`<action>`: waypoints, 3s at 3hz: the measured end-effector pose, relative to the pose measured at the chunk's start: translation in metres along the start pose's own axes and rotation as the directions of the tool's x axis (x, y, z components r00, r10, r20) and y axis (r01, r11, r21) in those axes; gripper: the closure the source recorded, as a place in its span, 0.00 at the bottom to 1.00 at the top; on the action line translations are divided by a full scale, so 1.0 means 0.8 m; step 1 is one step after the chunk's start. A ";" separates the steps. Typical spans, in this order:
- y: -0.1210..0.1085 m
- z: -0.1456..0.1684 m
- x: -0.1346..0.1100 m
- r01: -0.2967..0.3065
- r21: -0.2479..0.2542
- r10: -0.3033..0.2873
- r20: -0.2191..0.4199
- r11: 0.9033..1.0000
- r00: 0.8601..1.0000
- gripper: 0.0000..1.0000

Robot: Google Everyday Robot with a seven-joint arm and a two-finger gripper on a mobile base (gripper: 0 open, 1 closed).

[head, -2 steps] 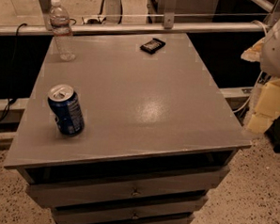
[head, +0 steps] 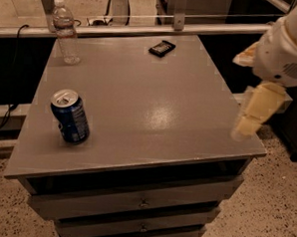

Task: Move pepsi can near rxbar chocolate

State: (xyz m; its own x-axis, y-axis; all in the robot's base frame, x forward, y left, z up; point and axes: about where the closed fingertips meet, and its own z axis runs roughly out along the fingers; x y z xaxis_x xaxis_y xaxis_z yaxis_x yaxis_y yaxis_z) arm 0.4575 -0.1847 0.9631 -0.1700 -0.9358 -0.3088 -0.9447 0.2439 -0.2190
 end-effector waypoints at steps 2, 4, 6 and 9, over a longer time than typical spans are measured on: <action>-0.005 0.110 -0.180 0.152 -0.134 -0.081 0.427 0.979 0.900 0.00; 0.024 0.153 -0.308 0.271 -0.162 -0.084 0.698 0.949 0.711 0.00; 0.055 0.191 -0.369 0.314 -0.212 -0.037 0.774 0.926 0.632 0.00; 0.040 0.194 -0.367 0.265 -0.243 0.024 0.776 0.933 0.630 0.62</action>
Offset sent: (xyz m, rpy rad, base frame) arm 0.0732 0.2455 -0.0428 0.6488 0.0252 0.4174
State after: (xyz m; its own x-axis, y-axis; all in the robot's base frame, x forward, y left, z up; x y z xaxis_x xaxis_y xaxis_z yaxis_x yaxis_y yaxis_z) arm 0.5210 0.1375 0.9035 0.0883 -0.3861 -0.9182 -0.9948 -0.0820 -0.0612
